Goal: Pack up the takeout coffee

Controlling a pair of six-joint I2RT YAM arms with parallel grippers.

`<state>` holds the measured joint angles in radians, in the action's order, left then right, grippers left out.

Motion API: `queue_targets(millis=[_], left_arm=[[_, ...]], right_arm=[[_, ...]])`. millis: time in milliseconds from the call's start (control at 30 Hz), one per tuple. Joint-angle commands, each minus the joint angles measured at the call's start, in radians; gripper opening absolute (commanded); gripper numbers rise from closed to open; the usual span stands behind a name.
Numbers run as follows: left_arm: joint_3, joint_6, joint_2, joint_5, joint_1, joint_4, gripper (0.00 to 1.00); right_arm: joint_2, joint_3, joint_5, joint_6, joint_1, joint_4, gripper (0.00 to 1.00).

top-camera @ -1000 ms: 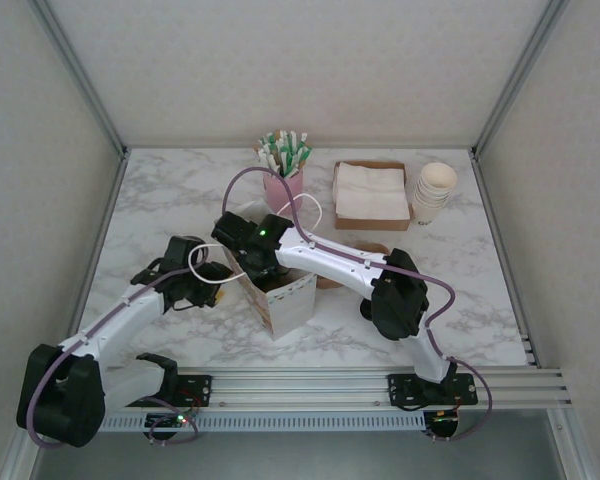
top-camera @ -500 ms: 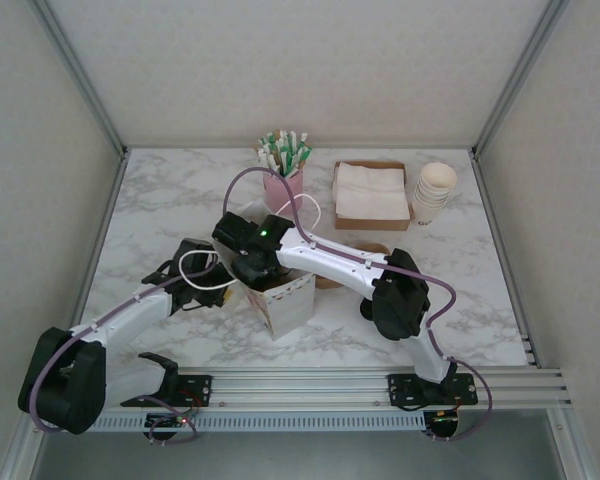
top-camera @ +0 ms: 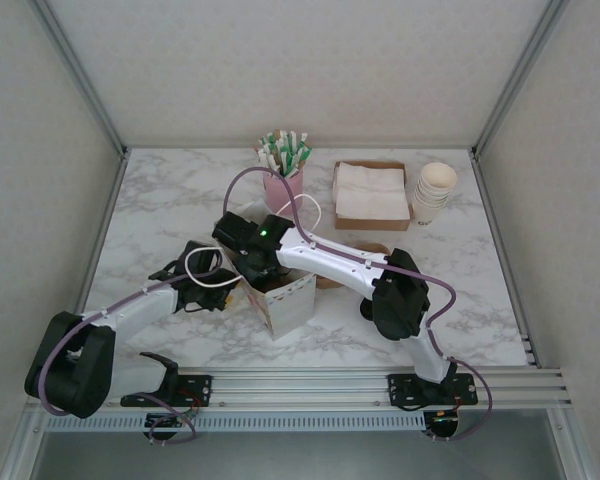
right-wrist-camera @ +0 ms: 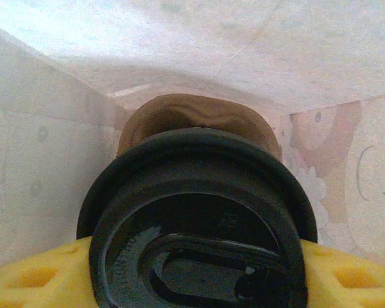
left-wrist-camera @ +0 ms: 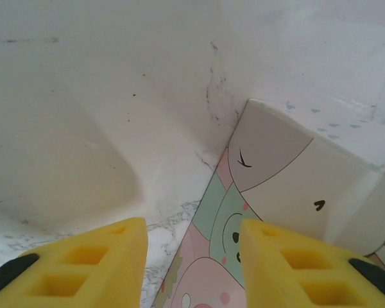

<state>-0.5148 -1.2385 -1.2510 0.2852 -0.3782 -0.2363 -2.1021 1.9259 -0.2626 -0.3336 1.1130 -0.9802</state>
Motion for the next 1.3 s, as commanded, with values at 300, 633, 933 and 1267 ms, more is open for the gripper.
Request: queue_targets(millis=[300,633,933,1267], left_arm=[[-0.005,0.019,0.004,-0.022,-0.011,-0.017,0.38],[0.001,0.026,0.035,-0.049,-0.011,-0.047,0.38],[0.019,0.016,0.073,-0.071,-0.011,-0.057,0.38],[0.015,0.019,0.081,-0.08,-0.011,-0.073,0.38]], right_arm=[[-0.101,-0.033,0.127,-0.034,0.009,-0.094,0.49],[-0.07,-0.021,0.101,-0.039,0.005,-0.094,0.54],[-0.044,0.039,0.064,-0.031,0.004,-0.117,0.71],[-0.01,0.111,0.02,-0.03,0.005,-0.144,0.82]])
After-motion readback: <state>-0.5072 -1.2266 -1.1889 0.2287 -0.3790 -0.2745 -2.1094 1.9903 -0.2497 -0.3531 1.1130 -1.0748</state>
